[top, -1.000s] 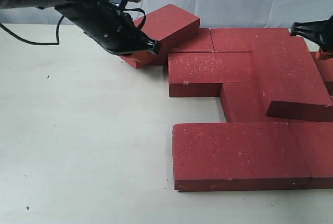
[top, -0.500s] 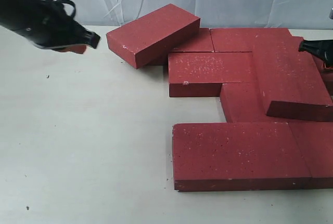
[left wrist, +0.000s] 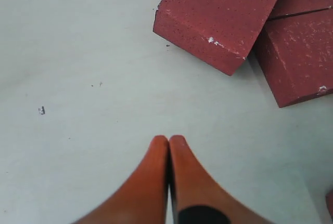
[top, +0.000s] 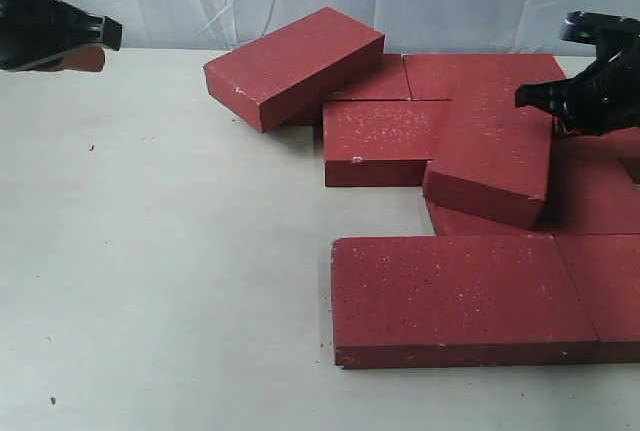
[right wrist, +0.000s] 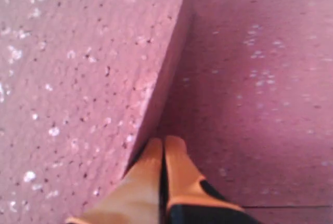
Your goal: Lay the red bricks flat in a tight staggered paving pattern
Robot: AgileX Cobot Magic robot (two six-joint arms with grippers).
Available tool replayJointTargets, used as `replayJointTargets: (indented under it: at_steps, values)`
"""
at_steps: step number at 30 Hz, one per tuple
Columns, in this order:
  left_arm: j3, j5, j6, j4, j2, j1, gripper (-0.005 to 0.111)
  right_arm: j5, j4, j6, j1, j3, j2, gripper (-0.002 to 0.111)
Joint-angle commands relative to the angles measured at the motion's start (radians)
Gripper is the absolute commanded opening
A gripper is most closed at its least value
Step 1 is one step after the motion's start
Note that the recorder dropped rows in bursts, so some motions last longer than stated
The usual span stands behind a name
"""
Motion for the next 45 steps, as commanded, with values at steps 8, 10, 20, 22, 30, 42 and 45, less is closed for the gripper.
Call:
replayJointTargets:
  at_steps: [8, 10, 20, 22, 30, 42, 45]
  values:
    - [0.004, -0.006, 0.003, -0.054, -0.008, 0.003, 0.0, 0.125, 0.093, -0.047, 0.231, -0.005, -0.038, -0.001]
    - [0.004, -0.006, 0.003, -0.054, -0.008, 0.003, 0.0, 0.154, 0.125, -0.049, 0.292, -0.005, -0.056, -0.001]
    - [0.004, -0.004, 0.003, -0.057, -0.008, 0.003, 0.0, 0.155, 0.123, -0.043, 0.472, -0.005, -0.207, -0.001]
    - [0.004, -0.004, 0.003, -0.061, -0.008, 0.001, 0.0, 0.147, 0.09, -0.007, 0.445, -0.005, -0.235, -0.001]
    - [0.026, -0.018, 0.003, -0.123, -0.001, 0.001, 0.0, 0.078, 0.04, 0.063, 0.267, -0.005, -0.251, -0.001]
    - [0.054, -0.04, 0.132, -0.337, 0.194, -0.023, 0.0, -0.175, -0.014, 0.063, 0.223, -0.007, -0.13, -0.001]
    - [0.054, -0.082, 0.195, -0.425, 0.255, -0.055, 0.0, -0.22, -0.014, 0.063, 0.223, -0.007, -0.094, -0.001]
